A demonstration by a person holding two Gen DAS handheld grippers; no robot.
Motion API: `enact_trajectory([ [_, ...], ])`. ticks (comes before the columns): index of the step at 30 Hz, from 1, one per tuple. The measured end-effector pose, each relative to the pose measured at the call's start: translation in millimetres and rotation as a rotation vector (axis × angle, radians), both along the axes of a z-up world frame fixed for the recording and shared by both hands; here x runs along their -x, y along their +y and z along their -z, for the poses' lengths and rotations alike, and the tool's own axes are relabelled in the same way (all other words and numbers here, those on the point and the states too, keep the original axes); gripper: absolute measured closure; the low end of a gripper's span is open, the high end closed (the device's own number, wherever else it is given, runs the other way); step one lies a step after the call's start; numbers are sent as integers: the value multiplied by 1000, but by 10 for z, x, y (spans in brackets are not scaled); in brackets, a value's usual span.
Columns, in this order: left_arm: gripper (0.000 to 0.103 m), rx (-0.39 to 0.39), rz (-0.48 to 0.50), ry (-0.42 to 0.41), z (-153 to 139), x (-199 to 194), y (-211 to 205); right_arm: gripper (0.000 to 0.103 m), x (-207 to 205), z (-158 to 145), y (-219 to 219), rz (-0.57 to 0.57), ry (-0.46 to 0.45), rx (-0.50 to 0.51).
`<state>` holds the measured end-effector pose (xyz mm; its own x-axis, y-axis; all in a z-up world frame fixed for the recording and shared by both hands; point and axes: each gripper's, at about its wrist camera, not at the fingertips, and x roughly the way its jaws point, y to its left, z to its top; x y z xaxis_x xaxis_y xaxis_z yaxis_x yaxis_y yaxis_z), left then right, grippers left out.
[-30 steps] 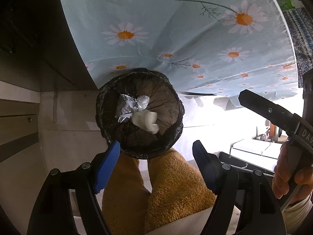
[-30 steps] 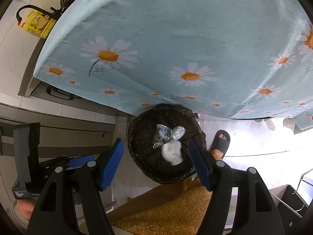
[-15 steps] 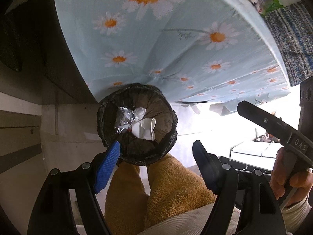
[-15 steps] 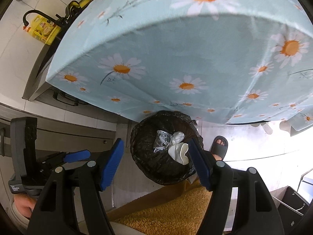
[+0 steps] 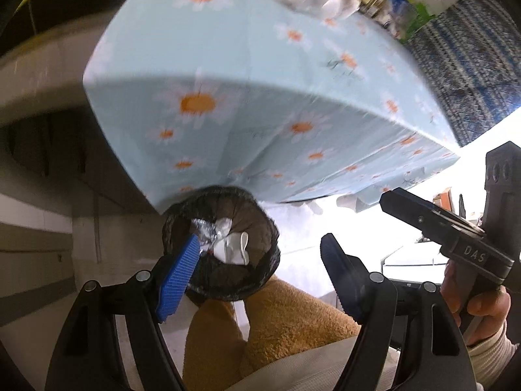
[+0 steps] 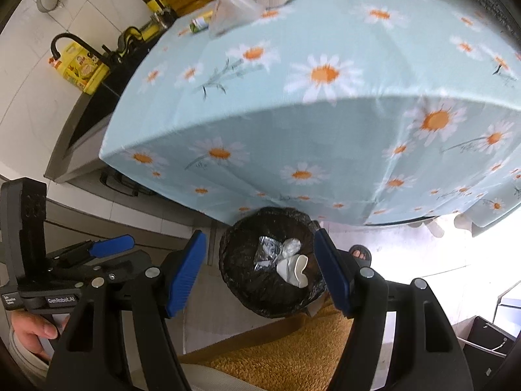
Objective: Collect trash
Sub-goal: 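Raise both tools from the bin back up over the table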
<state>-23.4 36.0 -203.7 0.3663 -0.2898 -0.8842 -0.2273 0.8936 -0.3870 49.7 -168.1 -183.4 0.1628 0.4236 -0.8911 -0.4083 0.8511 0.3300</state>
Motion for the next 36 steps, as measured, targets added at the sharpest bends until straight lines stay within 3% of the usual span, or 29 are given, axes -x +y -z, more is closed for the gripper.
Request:
enact_trajectory([
  [16, 29, -52, 24, -134, -654, -374, 54, 35, -340, -577, -129, 33, -142, -19],
  [26, 28, -103, 11, -169, -903, -898, 31, 29, -1134, -912, -288, 79, -201, -70],
  [29, 18, -120, -8, -187, -992, -1073, 12, 28, -1413, -999, -290, 69, -217, -81],
  [31, 18, -130, -16, -191, -1028, -1174, -2, 24, -1549, -1031, -271, 59, -222, -86],
  [36, 18, -157, -36, -176, -1075, -1445, -8, 23, -1936, -1035, -158, 22, -214, -112],
])
